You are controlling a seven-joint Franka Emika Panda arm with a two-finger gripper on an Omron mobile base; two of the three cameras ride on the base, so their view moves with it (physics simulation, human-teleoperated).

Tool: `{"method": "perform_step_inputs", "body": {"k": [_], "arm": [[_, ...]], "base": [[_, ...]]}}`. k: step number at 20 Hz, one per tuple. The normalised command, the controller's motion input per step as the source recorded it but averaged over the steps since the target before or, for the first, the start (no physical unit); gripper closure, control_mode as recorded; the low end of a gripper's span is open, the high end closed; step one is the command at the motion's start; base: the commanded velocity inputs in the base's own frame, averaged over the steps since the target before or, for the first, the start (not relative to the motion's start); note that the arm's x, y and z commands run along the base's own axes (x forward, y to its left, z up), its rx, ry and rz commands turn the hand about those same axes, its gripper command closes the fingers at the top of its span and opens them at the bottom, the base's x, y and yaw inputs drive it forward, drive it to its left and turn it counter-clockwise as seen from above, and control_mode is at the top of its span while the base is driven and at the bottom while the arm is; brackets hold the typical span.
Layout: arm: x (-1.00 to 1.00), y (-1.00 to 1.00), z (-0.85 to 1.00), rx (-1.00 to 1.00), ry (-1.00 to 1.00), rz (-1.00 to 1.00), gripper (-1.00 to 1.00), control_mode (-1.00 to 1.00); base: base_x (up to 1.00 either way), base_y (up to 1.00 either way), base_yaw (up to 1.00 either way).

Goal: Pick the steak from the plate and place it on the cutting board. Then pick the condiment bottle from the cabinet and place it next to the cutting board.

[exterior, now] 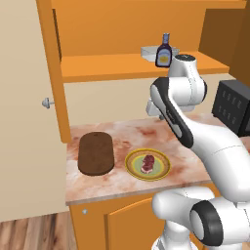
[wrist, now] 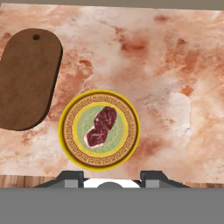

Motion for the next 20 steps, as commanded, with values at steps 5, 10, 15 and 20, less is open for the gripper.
{"method": "perform_step_inputs", "body": {"k": [5, 10, 15, 20], "arm": [[-0.03, 0.0, -0.07, 0.0, 0.0, 0.0, -1.0, -1.0], [-0.1, 0.0, -0.16, 0.0, 0.0, 0.0, -1.0, -1.0], [-0.17, 0.01, -0.27, 0.0, 0.0, 0.0, -1.0, -1.0], [-0.19, 0.08, -0.39, 0.0, 0.01, 0.0, -1.0, -1.0]], "base": [[0.0, 0.0, 0.0], [0.0, 0.0, 0.0], [0.0, 0.0, 0.0], [0.0, 0.0, 0.0]]}}
